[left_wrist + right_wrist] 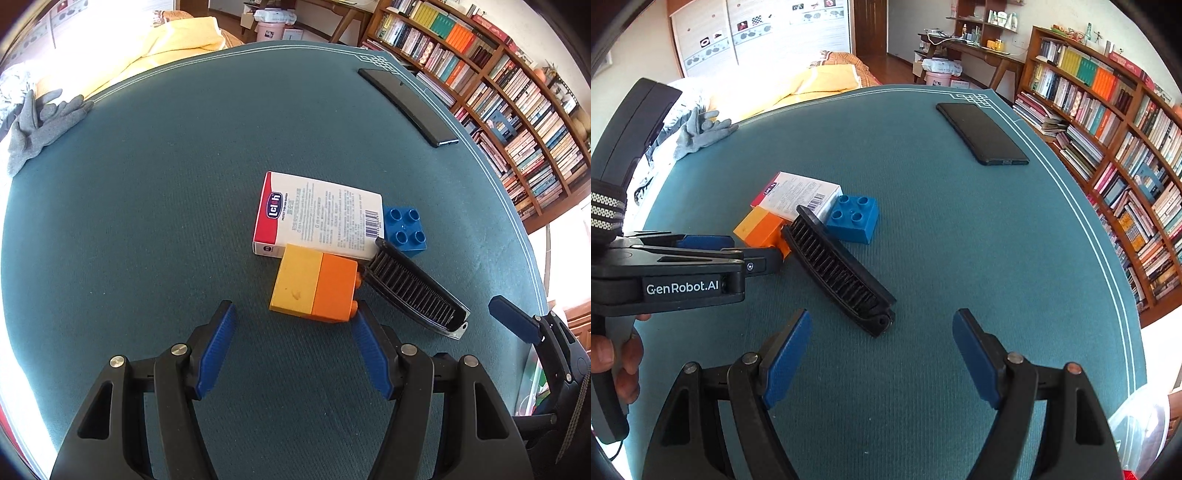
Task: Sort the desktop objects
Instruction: 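Move both grippers back to the orange brick and black comb, then grasp the black ribbed comb with the right gripper while the left gripper grasps the orange-yellow brick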
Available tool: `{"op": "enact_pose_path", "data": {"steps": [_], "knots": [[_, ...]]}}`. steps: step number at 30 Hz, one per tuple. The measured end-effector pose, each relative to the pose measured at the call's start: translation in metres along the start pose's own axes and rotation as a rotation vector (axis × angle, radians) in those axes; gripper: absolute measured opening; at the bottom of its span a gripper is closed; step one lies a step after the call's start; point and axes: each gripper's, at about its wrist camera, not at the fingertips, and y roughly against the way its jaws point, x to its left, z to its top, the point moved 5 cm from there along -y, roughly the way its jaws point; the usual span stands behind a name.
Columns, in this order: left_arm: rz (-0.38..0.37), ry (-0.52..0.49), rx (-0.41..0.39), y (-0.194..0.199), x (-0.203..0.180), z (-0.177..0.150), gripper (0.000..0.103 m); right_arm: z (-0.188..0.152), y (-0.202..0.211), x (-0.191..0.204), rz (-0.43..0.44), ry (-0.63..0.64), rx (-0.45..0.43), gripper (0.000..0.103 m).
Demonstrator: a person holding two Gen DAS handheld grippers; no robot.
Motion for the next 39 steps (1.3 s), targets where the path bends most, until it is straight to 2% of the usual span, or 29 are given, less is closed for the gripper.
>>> {"op": "enact_pose_path", "data": {"steps": [11, 12, 13, 18, 21, 30, 37, 38, 39], "knots": [[0.002, -0.022, -0.003, -0.004, 0.001, 0.008, 0.067, 0.012, -0.02, 0.013, -0.01, 0.069, 0.007, 0.082], [0.005, -0.027, -0.004, -0.004, 0.001, 0.008, 0.067, 0.013, -0.022, 0.014, -0.009, 0.071, 0.008, 0.08], [0.007, -0.032, -0.004, -0.004, 0.001, 0.008, 0.067, 0.013, -0.024, 0.014, -0.007, 0.07, 0.014, 0.074], [0.016, -0.046, -0.002, -0.005, -0.002, 0.008, 0.067, 0.012, -0.024, 0.012, 0.004, 0.062, 0.02, 0.053], [0.022, -0.046, -0.001, -0.006, -0.003, 0.008, 0.067, 0.01, -0.022, 0.01, 0.006, 0.06, 0.026, 0.048], [0.026, -0.035, -0.003, -0.007, -0.007, 0.011, 0.072, -0.012, -0.003, -0.005, 0.019, -0.031, 0.058, 0.037], [0.014, -0.035, -0.029, -0.009, -0.006, 0.018, 0.072, -0.03, 0.01, -0.012, -0.004, -0.049, 0.065, 0.034], [0.02, -0.043, -0.033, -0.009, -0.007, 0.019, 0.071, -0.031, 0.011, -0.014, -0.004, -0.054, 0.063, 0.034], [0.033, -0.057, -0.037, -0.009, -0.008, 0.018, 0.06, -0.03, 0.011, -0.014, -0.002, -0.058, 0.063, 0.034]]}}
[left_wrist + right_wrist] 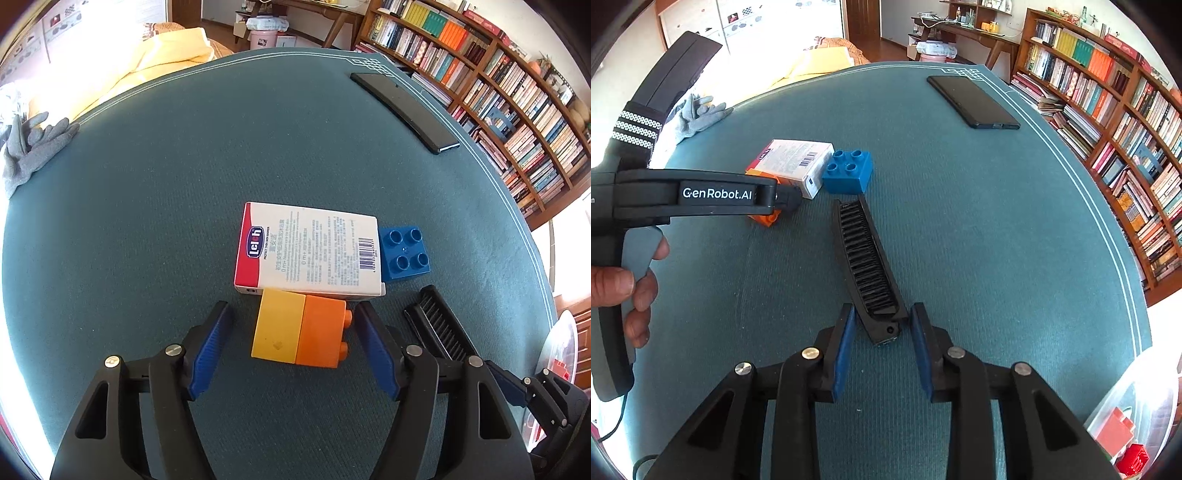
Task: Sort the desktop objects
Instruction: 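Grasp the black ribbed comb with the right gripper while the left gripper grasps the orange-yellow brick, then carry the comb into the bowl with the right gripper while the left gripper drops the orange brick in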
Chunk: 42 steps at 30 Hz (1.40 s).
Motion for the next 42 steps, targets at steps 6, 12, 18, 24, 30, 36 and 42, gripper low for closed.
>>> {"op": "enact_pose_path", "data": {"steps": [6, 12, 18, 24, 30, 36, 42], "knots": [[0.002, -0.03, 0.004, 0.009, -0.005, -0.011, 0.046, 0.008, 0.001, -0.003, 0.021, -0.033, -0.014, 0.037], [0.006, -0.002, 0.017, 0.02, 0.0, -0.029, 0.046, 0.019, -0.001, 0.001, 0.011, -0.009, -0.059, 0.078], [0.026, 0.034, 0.033, 0.03, 0.006, -0.048, 0.046, 0.034, -0.012, 0.009, -0.01, 0.044, -0.072, 0.065], [0.04, 0.027, 0.038, 0.041, 0.005, -0.062, 0.046, 0.026, -0.019, 0.013, 0.012, 0.072, -0.051, 0.035], [0.032, 0.006, 0.024, 0.056, -0.01, -0.067, 0.046, 0.009, 0.004, -0.005, 0.097, -0.051, -0.028, 0.031], [0.002, -0.056, 0.009, 0.068, -0.048, -0.07, 0.046, -0.015, 0.043, -0.028, 0.1, -0.118, -0.07, 0.031], [-0.046, -0.123, -0.005, 0.078, -0.099, -0.072, 0.046, -0.034, 0.079, -0.063, 0.056, -0.194, -0.118, 0.031]]}}
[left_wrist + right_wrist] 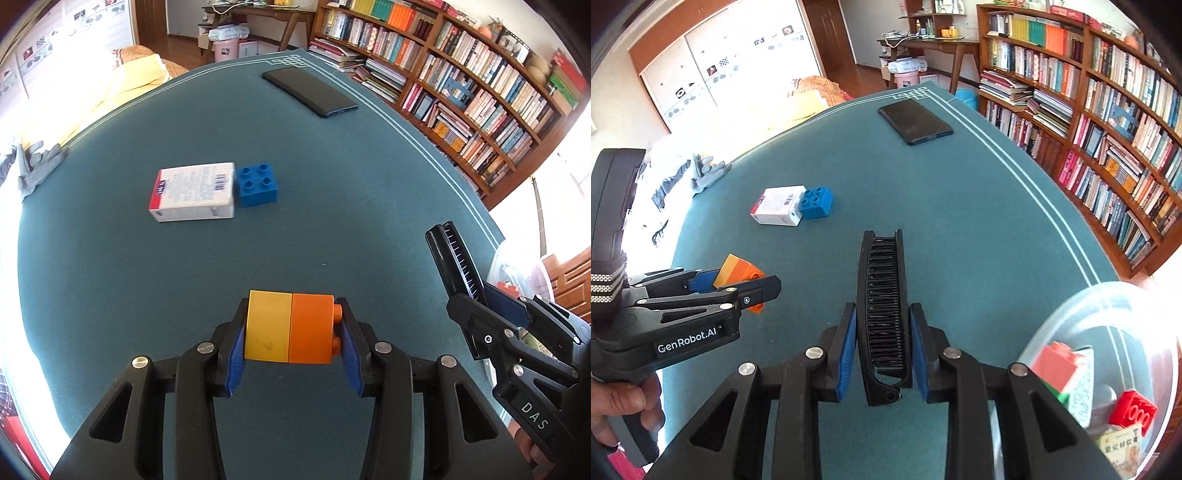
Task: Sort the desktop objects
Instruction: 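Carry the comb into the bowl with the right gripper while the left gripper drops the orange brick in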
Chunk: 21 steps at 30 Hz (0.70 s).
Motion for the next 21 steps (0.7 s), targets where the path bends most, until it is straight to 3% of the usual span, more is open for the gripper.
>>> {"op": "enact_pose_path", "data": {"steps": [13, 21], "knots": [[-0.117, -0.154, -0.02, 0.008, -0.122, 0.001, 0.046, -0.033, 0.066, -0.104, -0.15, -0.164, -0.074, 0.031], [-0.174, -0.24, -0.042, 0.02, -0.181, 0.003, 0.046, -0.043, 0.085, -0.142, -0.176, -0.222, -0.098, 0.031]]}}
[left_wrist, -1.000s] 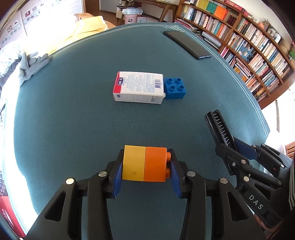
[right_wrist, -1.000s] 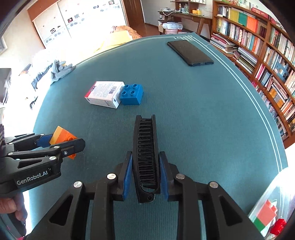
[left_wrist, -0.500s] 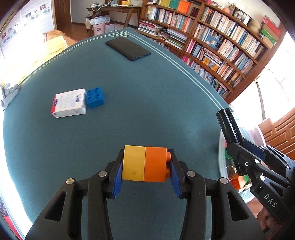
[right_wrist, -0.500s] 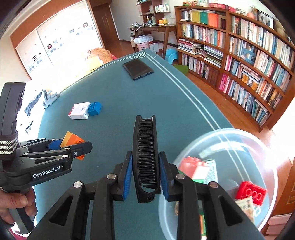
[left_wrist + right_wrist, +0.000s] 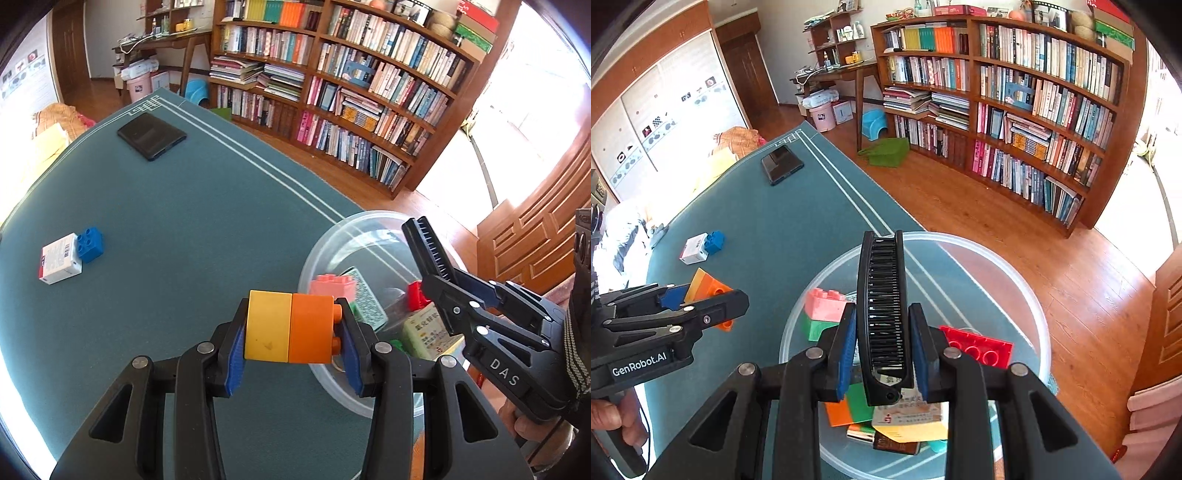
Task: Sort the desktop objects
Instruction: 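Carry the comb into the bowl with the right gripper while the left gripper drops the orange brick in, then move both grippers back to the white Leti box and blue Duplo brick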
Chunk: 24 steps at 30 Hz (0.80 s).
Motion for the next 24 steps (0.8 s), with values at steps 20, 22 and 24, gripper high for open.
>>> {"op": "enact_pose_path", "data": {"steps": [20, 22, 24], "knots": [[0.0, 0.072, 0.002, -0.005, -0.003, -0.002, 0.072, -0.018, 0.008, -0.027, -0.039, -0.031, -0.005, 0.074], [0.015, 0.09, 0.0, -0.003, 0.007, -0.003, 0.072, -0.015, 0.008, -0.02, -0.029, -0.021, -0.011, 0.074], [0.028, 0.111, -0.002, -0.001, 0.018, -0.005, 0.072, -0.011, 0.008, -0.011, -0.015, -0.01, -0.018, 0.075]]}}
